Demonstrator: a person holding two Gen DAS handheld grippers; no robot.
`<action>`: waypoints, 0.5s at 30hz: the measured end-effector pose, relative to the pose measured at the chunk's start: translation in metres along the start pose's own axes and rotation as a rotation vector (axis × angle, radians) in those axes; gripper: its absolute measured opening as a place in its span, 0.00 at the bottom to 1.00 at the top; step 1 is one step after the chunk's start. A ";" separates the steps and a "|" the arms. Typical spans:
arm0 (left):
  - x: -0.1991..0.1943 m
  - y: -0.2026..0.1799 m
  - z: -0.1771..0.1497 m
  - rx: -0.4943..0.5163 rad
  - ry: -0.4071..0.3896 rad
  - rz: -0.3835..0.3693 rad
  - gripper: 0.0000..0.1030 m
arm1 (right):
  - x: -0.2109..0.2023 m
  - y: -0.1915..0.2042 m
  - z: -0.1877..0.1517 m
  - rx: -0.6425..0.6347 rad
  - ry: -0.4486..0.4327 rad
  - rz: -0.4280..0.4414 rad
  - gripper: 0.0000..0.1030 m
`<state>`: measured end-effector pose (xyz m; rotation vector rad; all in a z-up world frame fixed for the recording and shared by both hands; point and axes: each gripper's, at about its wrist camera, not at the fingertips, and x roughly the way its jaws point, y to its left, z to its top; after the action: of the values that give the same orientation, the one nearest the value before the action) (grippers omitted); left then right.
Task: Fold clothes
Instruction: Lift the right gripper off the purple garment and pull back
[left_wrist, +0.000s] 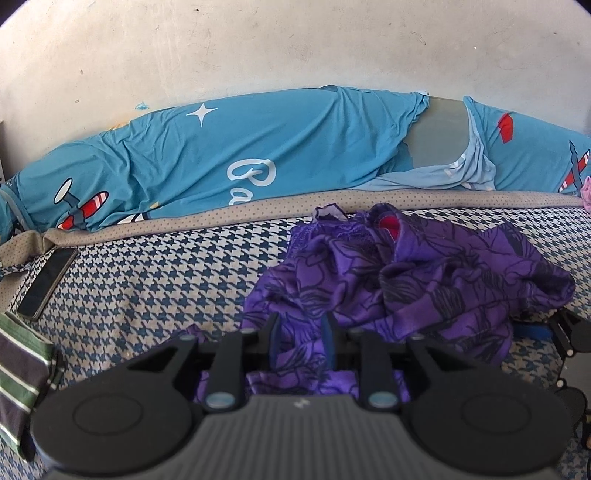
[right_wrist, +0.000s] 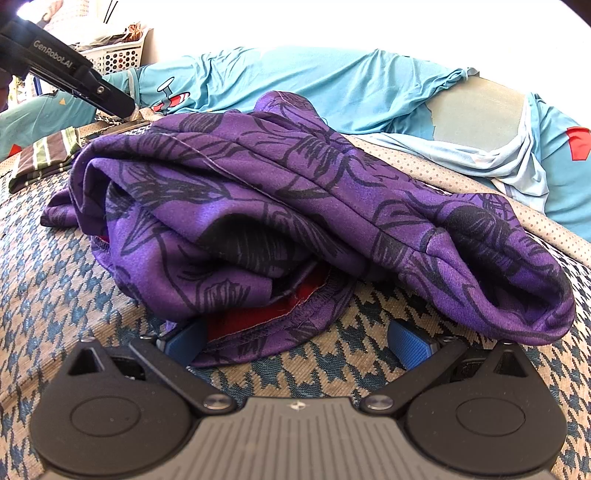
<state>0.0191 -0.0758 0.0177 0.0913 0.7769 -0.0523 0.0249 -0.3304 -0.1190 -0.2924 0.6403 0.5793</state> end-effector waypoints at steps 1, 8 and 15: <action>0.000 0.001 0.001 0.009 -0.003 -0.006 0.27 | 0.000 0.000 0.001 0.000 0.005 0.000 1.00; 0.006 0.009 -0.005 -0.015 -0.036 -0.072 0.53 | -0.013 0.008 0.006 0.111 0.091 -0.081 1.00; 0.025 0.040 -0.001 -0.184 0.040 -0.077 0.70 | -0.053 0.018 0.016 0.196 0.110 -0.157 0.97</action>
<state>0.0392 -0.0363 0.0019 -0.1121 0.8215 -0.0521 -0.0127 -0.3309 -0.0752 -0.1895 0.7675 0.3482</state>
